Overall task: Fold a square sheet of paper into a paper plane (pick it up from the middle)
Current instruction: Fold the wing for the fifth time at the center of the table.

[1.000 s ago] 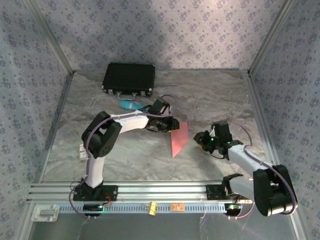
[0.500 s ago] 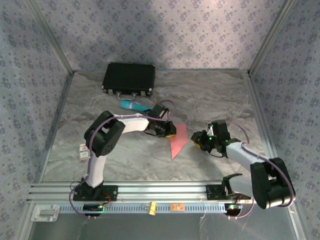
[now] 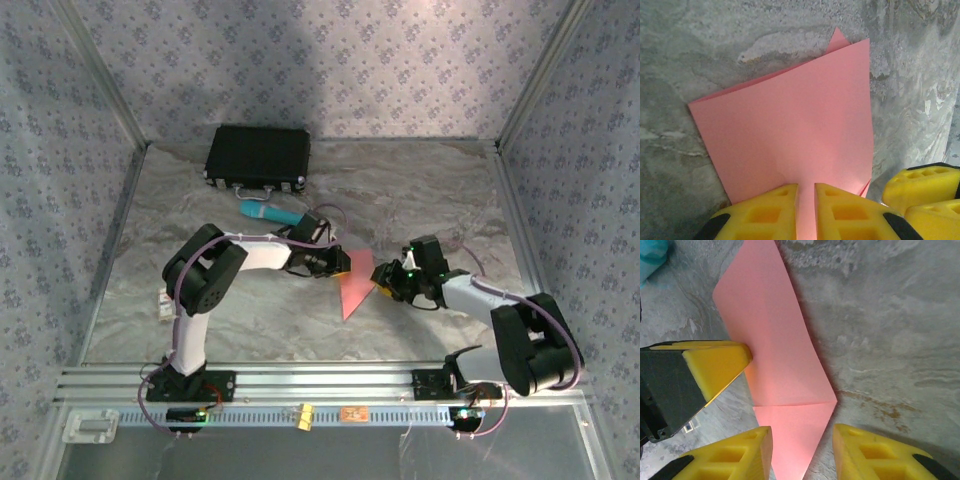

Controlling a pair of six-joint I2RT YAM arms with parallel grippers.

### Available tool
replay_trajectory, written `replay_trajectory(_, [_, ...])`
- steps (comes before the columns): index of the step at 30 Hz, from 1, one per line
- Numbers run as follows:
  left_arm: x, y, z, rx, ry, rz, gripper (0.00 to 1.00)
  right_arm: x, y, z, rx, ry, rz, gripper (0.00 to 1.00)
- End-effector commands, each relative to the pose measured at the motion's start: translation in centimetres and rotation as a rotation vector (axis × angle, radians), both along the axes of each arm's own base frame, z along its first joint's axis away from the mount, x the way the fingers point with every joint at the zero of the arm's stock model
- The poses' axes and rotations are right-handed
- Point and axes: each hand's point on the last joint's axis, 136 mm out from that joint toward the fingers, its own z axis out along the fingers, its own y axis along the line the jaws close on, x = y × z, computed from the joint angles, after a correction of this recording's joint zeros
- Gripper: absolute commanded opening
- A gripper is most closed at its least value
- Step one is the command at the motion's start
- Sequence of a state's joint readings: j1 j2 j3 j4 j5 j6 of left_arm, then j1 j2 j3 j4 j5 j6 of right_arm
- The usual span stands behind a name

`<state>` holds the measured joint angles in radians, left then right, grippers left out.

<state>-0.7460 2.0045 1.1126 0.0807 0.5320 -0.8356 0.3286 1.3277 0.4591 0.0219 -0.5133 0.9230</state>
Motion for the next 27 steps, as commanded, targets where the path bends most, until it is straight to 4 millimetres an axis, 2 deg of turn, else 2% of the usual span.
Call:
replay_trajectory(1, [-1.2,1.6,-1.5,0.052,0.068,0.015,0.16,-0.2,0.9,0.2,0.005,0.014,0.031,0.36])
replay_trajectory(7, [-1.1,1.9,-1.7,0.048,0.073,0.028,0.15,-0.9,1.0,-0.9,-0.03,0.05,0.021,0.35])
replay_trajectory(12, [-1.2,2.1,-1.9,0.05,0.076,0.03,0.14,-0.5,1.3,-1.2,-0.02,0.042,0.009,0.34])
replay_trajectory(20, [-1.3,2.2,-1.9,0.054,0.072,0.024,0.14,1.2,2.4,0.3,0.025,-0.057,0.028,0.33])
replay_trajectory(27, [-1.2,2.1,-1.6,0.051,0.064,0.018,0.14,2.4,2.2,1.6,0.048,-0.143,0.092,0.4])
